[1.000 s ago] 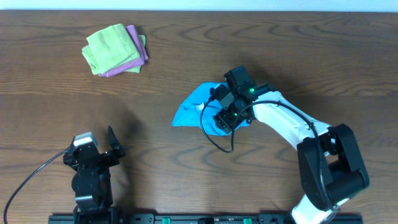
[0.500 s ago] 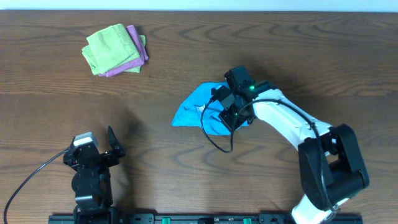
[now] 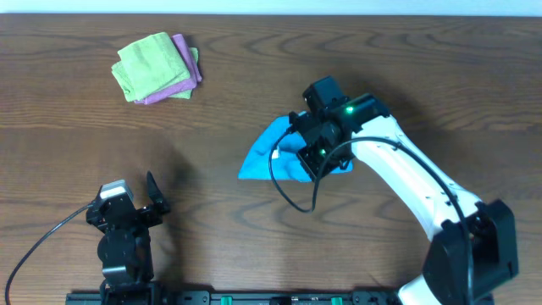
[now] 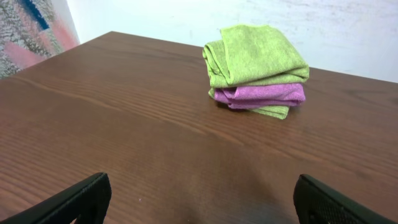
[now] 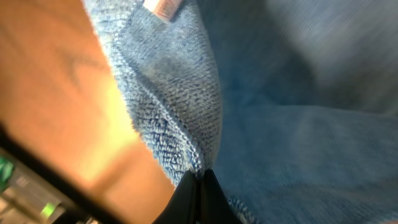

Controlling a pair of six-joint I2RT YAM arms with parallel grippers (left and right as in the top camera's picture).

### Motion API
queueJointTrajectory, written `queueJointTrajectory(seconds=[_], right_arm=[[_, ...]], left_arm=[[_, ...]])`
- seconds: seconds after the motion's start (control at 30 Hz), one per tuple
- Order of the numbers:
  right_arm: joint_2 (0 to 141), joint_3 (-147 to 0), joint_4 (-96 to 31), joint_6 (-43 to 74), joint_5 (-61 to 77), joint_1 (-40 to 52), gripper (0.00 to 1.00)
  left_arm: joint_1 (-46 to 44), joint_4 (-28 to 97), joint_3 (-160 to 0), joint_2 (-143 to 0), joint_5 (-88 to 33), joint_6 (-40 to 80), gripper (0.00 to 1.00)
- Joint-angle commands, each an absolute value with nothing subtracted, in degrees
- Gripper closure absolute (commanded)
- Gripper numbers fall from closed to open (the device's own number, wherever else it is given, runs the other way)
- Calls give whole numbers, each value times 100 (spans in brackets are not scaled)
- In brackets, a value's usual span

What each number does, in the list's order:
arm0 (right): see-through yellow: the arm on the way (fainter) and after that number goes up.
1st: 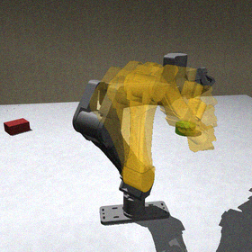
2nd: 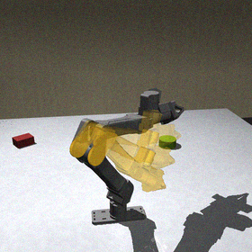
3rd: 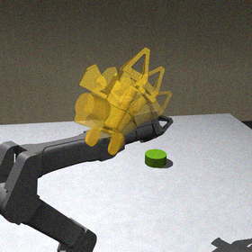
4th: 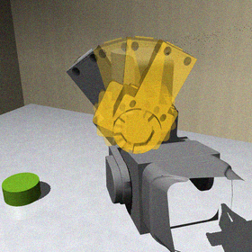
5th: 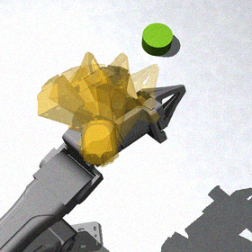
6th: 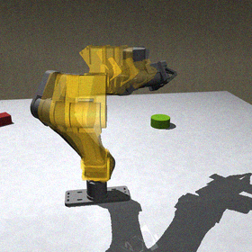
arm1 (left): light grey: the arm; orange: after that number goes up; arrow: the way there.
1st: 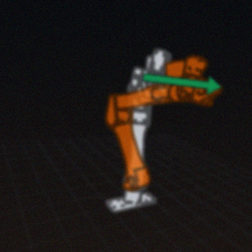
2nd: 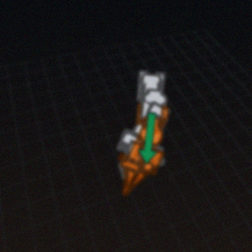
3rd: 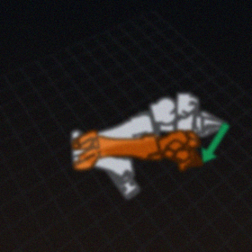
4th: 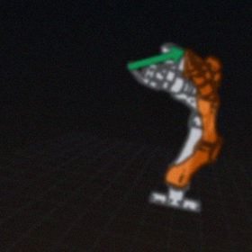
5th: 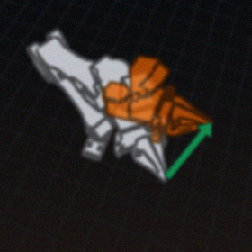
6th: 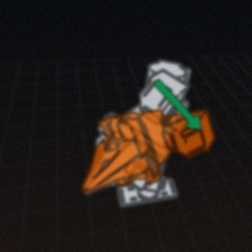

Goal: Fold the cloth
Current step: 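Drag the blue cloth with the right gripper to spread it flat, then pull the cloth's top corner up and right with the right gripper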

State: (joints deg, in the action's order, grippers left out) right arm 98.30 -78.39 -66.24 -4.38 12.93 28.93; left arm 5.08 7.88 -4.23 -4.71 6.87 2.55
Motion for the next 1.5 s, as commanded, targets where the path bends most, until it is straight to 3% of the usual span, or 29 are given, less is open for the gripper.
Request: queueJointTrajectory(seconds=[0.0, 0.13, 0.17, 0.2, 0.27, 0.4, 0.47, 0.53, 0.67, 0.8, 1.47], right_arm=[[9636, -7909, -7028, -185, 1691, 2987, 99], [9623, -7907, -8018, -567, 2281, 3004, 97], [9623, -7907, -8169, -585, 2270, 3009, 52], [9623, -7909, -8250, -585, 2255, 3009, 24], [9623, -7909, -8298, -585, 2248, 3006, 1], [9623, -7909, -8156, -550, 2088, 3002, 1], [9623, -7909, -7922, -423, 1772, 3002, 1], [9623, -7909, -7655, -381, 1426, 3002, 12], [9625, -7896, -7081, -226, 764, 3002, 68], [9636, -7894, -6563, -108, 532, 3002, 97], [10995, -7616, -4740, 255, -242, 2390, 99]], left_arm=[[489, 871, -250, -434, 790, 148, 5], [489, 873, -250, -434, 790, 148, 5], [489, 871, -250, -434, 790, 148, 5], [489, 871, -250, -434, 790, 148, 5], [489, 871, -250, -434, 790, 148, 5], [489, 871, -250, -434, 790, 148, 5], [489, 873, -250, -434, 790, 148, 5], [489, 871, -250, -434, 790, 148, 5], [489, 871, -250, -434, 790, 148, 5], [489, 873, -250, -434, 790, 148, 5], [489, 871, -250, -434, 790, 148, 5]])
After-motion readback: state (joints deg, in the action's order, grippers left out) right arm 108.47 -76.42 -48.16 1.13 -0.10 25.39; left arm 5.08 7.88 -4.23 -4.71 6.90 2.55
